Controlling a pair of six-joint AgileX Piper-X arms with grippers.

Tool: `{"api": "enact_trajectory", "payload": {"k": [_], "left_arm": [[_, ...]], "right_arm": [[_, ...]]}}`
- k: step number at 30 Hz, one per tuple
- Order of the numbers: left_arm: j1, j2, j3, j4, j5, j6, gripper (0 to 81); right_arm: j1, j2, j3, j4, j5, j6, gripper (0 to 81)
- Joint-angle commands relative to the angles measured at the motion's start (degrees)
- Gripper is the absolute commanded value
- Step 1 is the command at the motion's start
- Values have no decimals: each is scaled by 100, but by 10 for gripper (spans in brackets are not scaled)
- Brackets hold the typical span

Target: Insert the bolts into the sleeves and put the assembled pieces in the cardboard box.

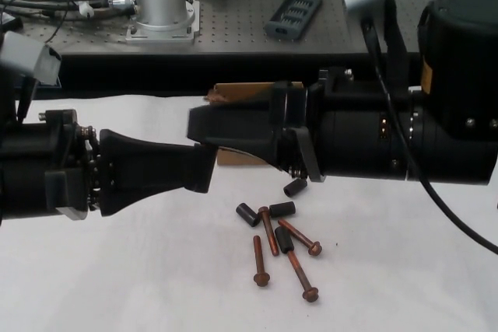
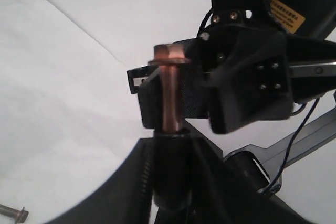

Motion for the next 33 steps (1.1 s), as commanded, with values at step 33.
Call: {"api": "enact_trajectory", "payload": {"k": [33], "left_arm": [[17, -23, -74, -1600, -419, -159, 6]], "right_arm": [[76, -33, -940, 2479, 333, -2362, 346]]}}
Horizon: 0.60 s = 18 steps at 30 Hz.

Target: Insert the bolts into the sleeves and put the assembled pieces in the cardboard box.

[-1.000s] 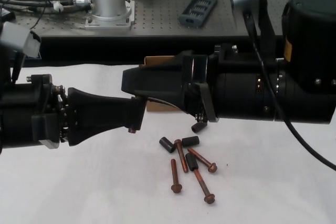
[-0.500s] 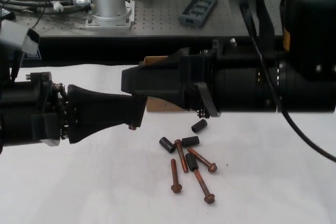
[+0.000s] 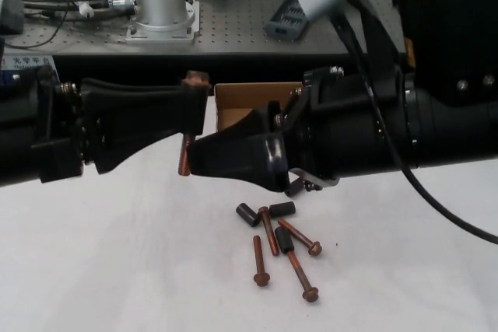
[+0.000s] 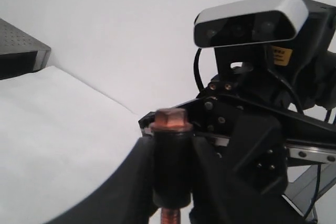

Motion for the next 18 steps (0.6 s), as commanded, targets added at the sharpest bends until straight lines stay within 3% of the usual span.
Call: {"api": "enact_trajectory", "payload": {"k": [1, 8, 13, 16, 18], "left_arm": [[5, -23, -79, -227, 22, -60, 6], [5, -23, -79, -198, -431, -38, 6], [5, 304, -198, -30, -622, 237, 6], [5, 769, -424, 54, -624, 248, 6], [5, 1167, -665, 54, -624, 294, 6]], "right_arm": [[9, -21, -9, -4, 17, -80, 346], [-143, -21, -9, 200, 7, -78, 346], [-531, -146, -9, 783, 7, -380, 342], [-849, -300, -9, 1310, 7, -694, 251], [-1093, -421, -9, 1658, 7, -946, 146]]}}
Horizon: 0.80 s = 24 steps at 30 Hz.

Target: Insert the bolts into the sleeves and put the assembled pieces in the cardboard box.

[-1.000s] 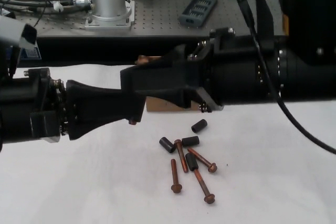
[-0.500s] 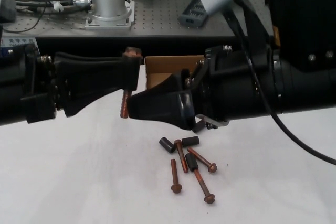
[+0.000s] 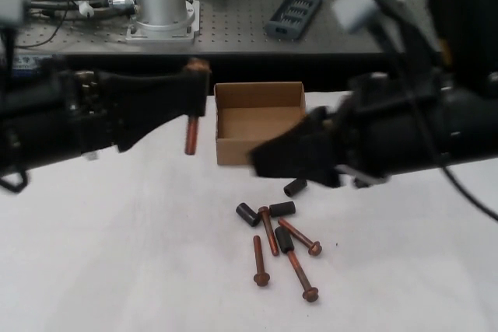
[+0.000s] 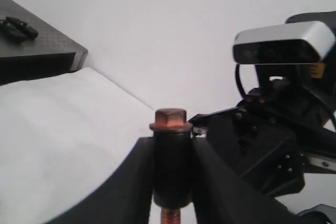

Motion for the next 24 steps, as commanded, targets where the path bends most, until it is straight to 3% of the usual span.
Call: {"api": "enact_trajectory", "payload": {"k": [1, 2, 10, 20, 24], "left_arm": [[5, 580, -421, -59, -28, 178, 6], [5, 792, -563, -59, -28, 228, 6], [5, 3238, -2604, 200, -1, 307, 6], [5, 6136, -5817, 1530, -36, 539, 6], [5, 6861, -6802, 2120, -593, 710, 6]], "right_arm": [[-415, -286, -9, 694, -25, -533, 78], [-538, -347, -9, 852, -25, -677, 4], [-1196, -632, -9, 1432, -25, -951, 29], [-1261, -630, -9, 1430, -25, -951, 29], [-1261, -630, -9, 1430, -25, -951, 29]]}}
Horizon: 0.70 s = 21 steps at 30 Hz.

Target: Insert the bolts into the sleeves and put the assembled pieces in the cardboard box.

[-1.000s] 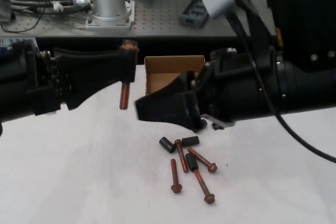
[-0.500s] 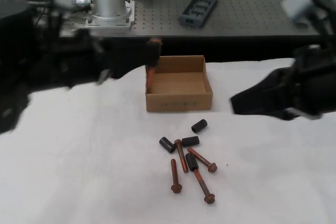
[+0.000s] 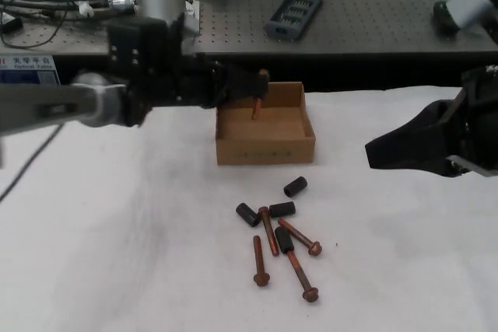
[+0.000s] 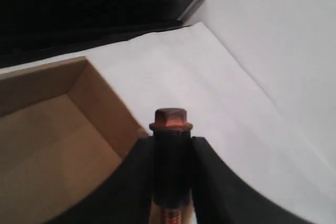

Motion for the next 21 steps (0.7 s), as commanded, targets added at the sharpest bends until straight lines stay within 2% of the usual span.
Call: {"api": "enact_trajectory", "payload": {"k": [1, 6, 9, 12, 14, 17, 21], "left_arm": [[5, 333, -628, 306, -430, 135, 6], [5, 759, -1148, 426, -591, 191, 13], [5, 791, -1174, 520, -591, 236, 131], [5, 791, -1174, 683, -581, 268, 301], [5, 791, -1174, 757, -582, 267, 361], [5, 791, -1185, 818, -473, 267, 339], [5, 720, -1204, 857, 116, 267, 233]], "right_arm": [[-36, -58, -9, -11, -37, -49, 29], [-30, -43, -9, -11, -37, -49, 29], [-69, -43, -9, -11, -37, -49, 29], [-130, -43, -9, -11, -37, -49, 29], [-168, -43, -9, -11, -37, -49, 29], [-171, -43, -9, -11, -37, -49, 29], [-171, -43, -9, -11, -37, -49, 29]]}}
